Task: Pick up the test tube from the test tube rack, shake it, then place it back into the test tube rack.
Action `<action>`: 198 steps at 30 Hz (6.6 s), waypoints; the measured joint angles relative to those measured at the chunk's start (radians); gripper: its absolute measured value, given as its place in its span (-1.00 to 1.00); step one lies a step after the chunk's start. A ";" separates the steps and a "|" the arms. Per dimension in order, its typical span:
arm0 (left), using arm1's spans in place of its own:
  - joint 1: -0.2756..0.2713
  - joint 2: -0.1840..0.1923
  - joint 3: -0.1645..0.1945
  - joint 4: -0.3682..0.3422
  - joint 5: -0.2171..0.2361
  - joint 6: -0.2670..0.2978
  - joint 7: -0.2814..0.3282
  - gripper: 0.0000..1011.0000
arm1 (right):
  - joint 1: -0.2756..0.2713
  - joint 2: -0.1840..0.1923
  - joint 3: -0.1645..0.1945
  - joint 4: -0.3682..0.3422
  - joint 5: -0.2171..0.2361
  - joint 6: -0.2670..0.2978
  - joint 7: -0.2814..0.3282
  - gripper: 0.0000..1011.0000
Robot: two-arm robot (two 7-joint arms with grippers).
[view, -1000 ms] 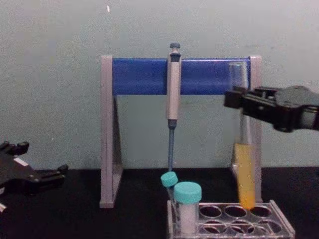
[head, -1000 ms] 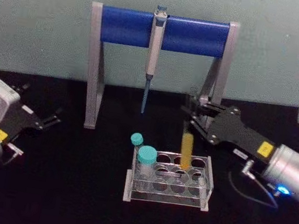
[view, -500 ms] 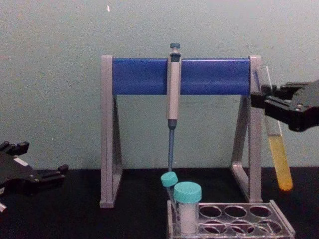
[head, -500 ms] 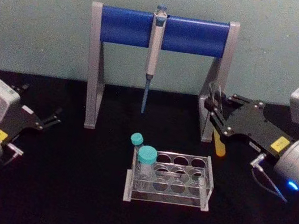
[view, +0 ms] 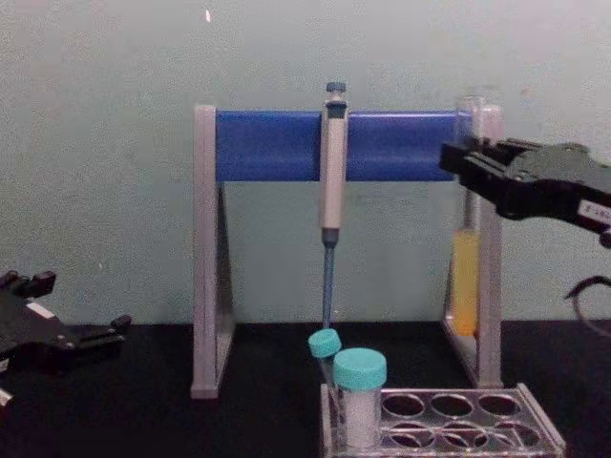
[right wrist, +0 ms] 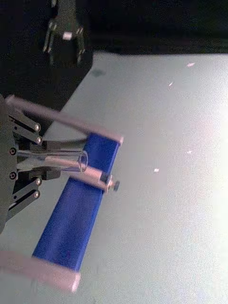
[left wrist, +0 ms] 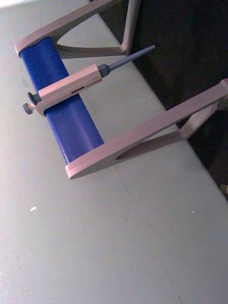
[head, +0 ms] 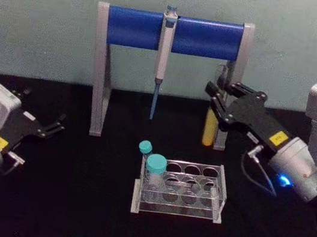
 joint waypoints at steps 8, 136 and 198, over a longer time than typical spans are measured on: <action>0.000 0.000 0.000 0.000 0.000 0.000 0.000 0.98 | 0.021 -0.014 -0.017 0.041 0.142 -0.005 0.159 -0.54; 0.000 0.000 0.000 0.000 0.000 0.000 0.000 0.98 | 0.048 0.069 -0.070 0.182 0.273 -0.129 0.338 -0.54; 0.000 0.000 0.000 0.000 0.000 0.000 0.000 0.98 | 0.126 -0.002 -0.123 0.356 0.163 -0.065 0.319 -0.54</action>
